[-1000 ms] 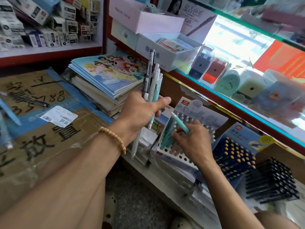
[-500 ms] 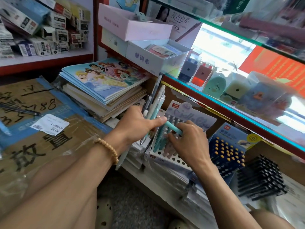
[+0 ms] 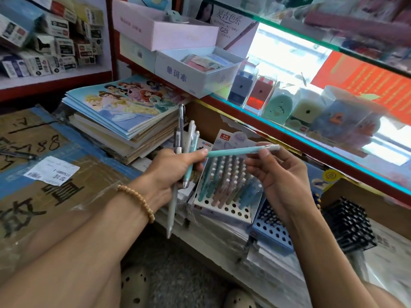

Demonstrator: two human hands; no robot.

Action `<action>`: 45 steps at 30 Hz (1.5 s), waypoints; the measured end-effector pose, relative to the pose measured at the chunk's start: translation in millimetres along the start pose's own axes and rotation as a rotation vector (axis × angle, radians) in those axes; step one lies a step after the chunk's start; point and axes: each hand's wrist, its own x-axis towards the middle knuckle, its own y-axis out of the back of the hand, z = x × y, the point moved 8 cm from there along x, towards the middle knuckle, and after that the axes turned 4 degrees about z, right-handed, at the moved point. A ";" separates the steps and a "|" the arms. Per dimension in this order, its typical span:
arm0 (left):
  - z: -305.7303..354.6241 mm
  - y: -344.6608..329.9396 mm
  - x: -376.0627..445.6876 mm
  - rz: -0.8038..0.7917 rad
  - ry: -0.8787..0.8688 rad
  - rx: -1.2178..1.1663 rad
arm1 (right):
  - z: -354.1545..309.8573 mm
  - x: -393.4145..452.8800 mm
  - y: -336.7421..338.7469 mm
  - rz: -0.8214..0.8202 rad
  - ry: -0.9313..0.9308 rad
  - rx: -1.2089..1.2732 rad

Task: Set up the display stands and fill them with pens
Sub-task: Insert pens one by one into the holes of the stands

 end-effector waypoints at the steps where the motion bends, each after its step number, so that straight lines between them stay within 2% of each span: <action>1: 0.0 0.9 0.0 0.029 -0.019 0.067 | -1.2 1.0 2.3 0.013 -0.002 0.013; 4: 7.2 9.5 -1.6 0.166 -0.114 0.238 | -5.2 4.5 16.4 0.095 0.039 -0.109; 7: 11.3 11.4 -3.8 0.144 -0.141 0.159 | -11.3 5.7 20.2 0.141 0.179 -0.397; 11: 11.3 6.6 -7.3 0.089 -0.132 0.139 | -4.5 9.7 7.0 0.086 0.295 -0.729; 18: 14.5 6.9 -11.8 0.096 -0.156 0.103 | 22.2 14.3 -20.7 -0.033 0.309 -0.989; 33: 19.9 8.9 -10.9 0.075 -0.171 0.068 | 39.4 21.1 -21.6 -0.101 0.251 -1.043; 40: 20.8 8.3 -12.6 0.055 -0.180 0.053 | 51.7 23.4 -29.1 -0.164 0.232 -1.175; 45: 19.7 6.5 -14.6 0.053 -0.180 0.062 | 48.3 22.0 -28.5 -0.121 0.241 -1.121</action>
